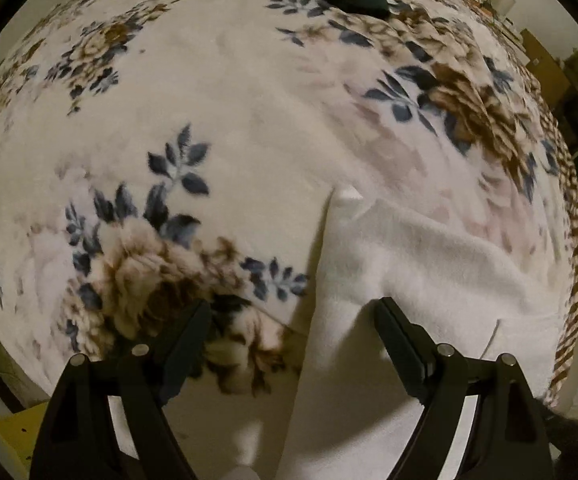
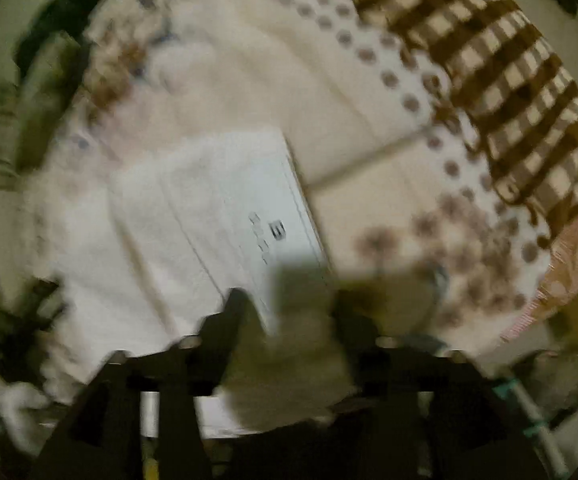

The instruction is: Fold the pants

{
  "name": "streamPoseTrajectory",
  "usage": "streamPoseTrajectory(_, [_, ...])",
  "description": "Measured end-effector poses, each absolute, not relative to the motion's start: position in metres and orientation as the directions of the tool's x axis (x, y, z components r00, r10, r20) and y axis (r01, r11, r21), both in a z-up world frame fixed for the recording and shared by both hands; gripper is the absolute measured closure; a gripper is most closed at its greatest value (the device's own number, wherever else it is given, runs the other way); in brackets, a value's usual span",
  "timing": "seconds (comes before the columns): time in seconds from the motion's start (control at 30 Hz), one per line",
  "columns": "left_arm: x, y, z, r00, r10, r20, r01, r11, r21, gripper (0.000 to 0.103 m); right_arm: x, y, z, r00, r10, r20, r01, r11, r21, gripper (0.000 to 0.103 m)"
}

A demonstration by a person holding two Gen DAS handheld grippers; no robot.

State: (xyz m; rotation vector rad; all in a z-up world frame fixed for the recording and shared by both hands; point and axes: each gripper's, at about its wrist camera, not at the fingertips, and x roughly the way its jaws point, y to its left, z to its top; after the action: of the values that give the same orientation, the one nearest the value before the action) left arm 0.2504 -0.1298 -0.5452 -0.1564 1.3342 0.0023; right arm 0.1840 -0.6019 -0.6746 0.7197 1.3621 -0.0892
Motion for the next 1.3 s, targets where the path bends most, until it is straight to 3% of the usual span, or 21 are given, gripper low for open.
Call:
streamPoseTrajectory(0.03, [0.25,-0.127,-0.543,0.238,-0.096,-0.967,-0.092,0.988,-0.12,0.019,0.185,-0.607,-0.67,0.277,0.363,-0.889,0.458,0.764,0.455,0.025])
streamPoseTrajectory(0.1, [0.251,-0.125,-0.54,0.231,-0.107,-0.967,-0.095,0.987,-0.132,0.019,0.192,-0.619,-0.671,0.347,0.429,-0.834,0.465,0.694,0.55,0.017])
streamPoseTrajectory(0.27, [0.252,-0.132,-0.531,0.254,-0.143,-0.957,-0.083,0.982,-0.169,0.019,0.223,-0.631,-0.723,0.304,0.581,-0.755,0.555,0.536,0.636,0.017])
streamPoseTrajectory(0.3, [0.254,-0.137,-0.529,0.262,-0.143,-0.954,-0.074,0.983,-0.168,0.019,0.223,-0.63,-0.727,0.316,0.595,-0.739,0.566,0.507,0.65,0.031])
streamPoseTrajectory(0.33, [0.256,-0.14,-0.527,0.269,-0.145,-0.952,-0.065,0.984,-0.168,0.019,0.222,-0.628,-0.723,0.326,0.58,-0.747,0.564,0.515,0.646,0.071])
streamPoseTrajectory(0.37, [0.259,-0.145,-0.526,0.277,-0.147,-0.95,-0.052,0.984,-0.168,0.019,0.222,-0.624,-0.715,0.31,0.53,-0.789,0.552,0.576,0.603,0.09])
streamPoseTrajectory(0.53, [0.278,-0.167,-0.537,0.266,-0.109,-0.958,0.008,0.994,-0.111,0.019,0.203,-0.613,-0.659,0.357,0.353,-0.865,0.485,0.721,0.494,0.097])
streamPoseTrajectory(0.67, [0.288,-0.173,-0.572,0.205,-0.075,-0.976,0.031,0.997,-0.07,0.017,0.196,-0.627,-0.684,0.294,0.32,-0.901,0.549,0.715,0.433,0.097])
streamPoseTrajectory(0.7, [0.289,-0.172,-0.578,0.202,-0.084,-0.976,0.03,0.996,-0.08,0.017,0.199,-0.624,-0.694,0.267,0.308,-0.913,0.535,0.741,0.406,0.095])
streamPoseTrajectory(0.8, [0.293,-0.167,-0.578,0.195,-0.102,-0.975,0.027,0.995,-0.098,0.016,0.215,-0.621,-0.71,0.185,0.279,-0.942,0.525,0.782,0.335,0.067])
streamPoseTrajectory(0.87, [0.292,-0.162,-0.568,0.196,-0.1,-0.975,0.025,0.995,-0.097,0.016,0.214,-0.627,-0.707,0.175,0.307,-0.936,0.545,0.761,0.351,0.055])
streamPoseTrajectory(0.93, [0.283,-0.153,-0.553,0.205,-0.135,-0.969,0.024,0.991,-0.133,0.017,0.2,-0.636,-0.692,0.234,0.347,-0.908,0.553,0.72,0.418,0.036])
streamPoseTrajectory(1.0, [0.27,-0.142,-0.54,0.212,-0.18,-0.961,0.008,0.983,-0.182,0.017,0.182,-0.642,-0.679,0.282,0.379,-0.881,0.559,0.681,0.472,0.029])
streamPoseTrajectory(1.2, [0.227,-0.127,-0.535,0.18,-0.275,-0.945,-0.069,0.954,-0.291,0.017,0.118,-0.631,-0.69,0.308,0.523,-0.794,0.638,0.505,0.581,0.028])
streamPoseTrajectory(1.3, [0.208,-0.15,-0.553,0.155,-0.202,-0.967,-0.014,0.978,-0.207,0.016,0.1,-0.61,-0.721,0.282,0.577,-0.767,0.671,0.453,0.587,0.028])
